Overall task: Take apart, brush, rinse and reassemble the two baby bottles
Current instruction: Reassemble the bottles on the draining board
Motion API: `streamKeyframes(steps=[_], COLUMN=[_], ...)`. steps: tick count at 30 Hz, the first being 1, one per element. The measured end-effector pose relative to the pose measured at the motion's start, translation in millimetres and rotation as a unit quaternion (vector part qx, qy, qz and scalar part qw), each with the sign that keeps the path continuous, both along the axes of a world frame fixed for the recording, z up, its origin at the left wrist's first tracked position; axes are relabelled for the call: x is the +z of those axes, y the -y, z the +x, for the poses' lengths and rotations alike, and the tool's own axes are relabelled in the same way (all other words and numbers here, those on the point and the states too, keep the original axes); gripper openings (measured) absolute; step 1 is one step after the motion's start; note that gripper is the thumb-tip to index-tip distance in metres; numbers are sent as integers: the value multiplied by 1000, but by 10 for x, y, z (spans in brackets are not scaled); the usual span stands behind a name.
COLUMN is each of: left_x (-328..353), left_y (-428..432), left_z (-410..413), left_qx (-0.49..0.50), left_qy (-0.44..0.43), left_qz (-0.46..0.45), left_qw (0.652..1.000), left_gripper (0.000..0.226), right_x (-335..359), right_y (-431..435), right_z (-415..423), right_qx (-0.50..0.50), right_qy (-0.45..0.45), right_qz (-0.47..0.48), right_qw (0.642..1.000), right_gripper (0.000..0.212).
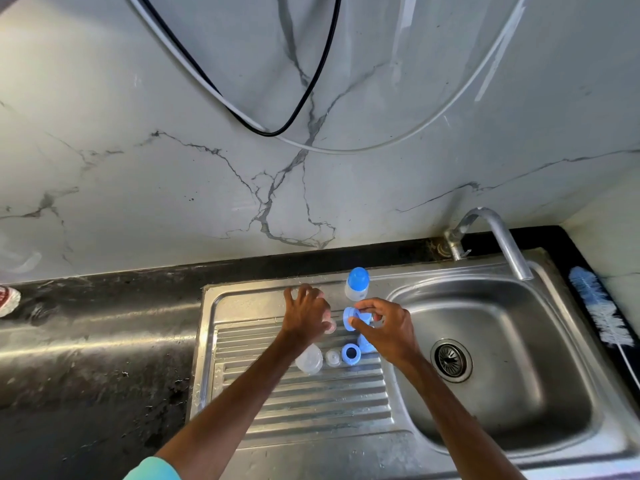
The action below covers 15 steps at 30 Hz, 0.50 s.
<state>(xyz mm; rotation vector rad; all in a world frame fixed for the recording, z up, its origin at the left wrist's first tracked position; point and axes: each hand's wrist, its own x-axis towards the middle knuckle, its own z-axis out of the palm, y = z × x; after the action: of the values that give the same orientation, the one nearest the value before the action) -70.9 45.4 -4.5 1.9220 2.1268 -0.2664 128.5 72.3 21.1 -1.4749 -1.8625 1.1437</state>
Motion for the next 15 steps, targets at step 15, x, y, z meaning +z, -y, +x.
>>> streamKeyframes(steps=[15], left_x=[942], left_y=[691], left_z=[200], left_qx=[136], left_qy=[659], left_qz=[90], left_qw=[734], left_gripper=[16], right_x=[410], right_y=[286], right_z=[129], right_qx=[-1], right_qy=[-427], right_qz=[-411], right_qw=[805], right_gripper=[38])
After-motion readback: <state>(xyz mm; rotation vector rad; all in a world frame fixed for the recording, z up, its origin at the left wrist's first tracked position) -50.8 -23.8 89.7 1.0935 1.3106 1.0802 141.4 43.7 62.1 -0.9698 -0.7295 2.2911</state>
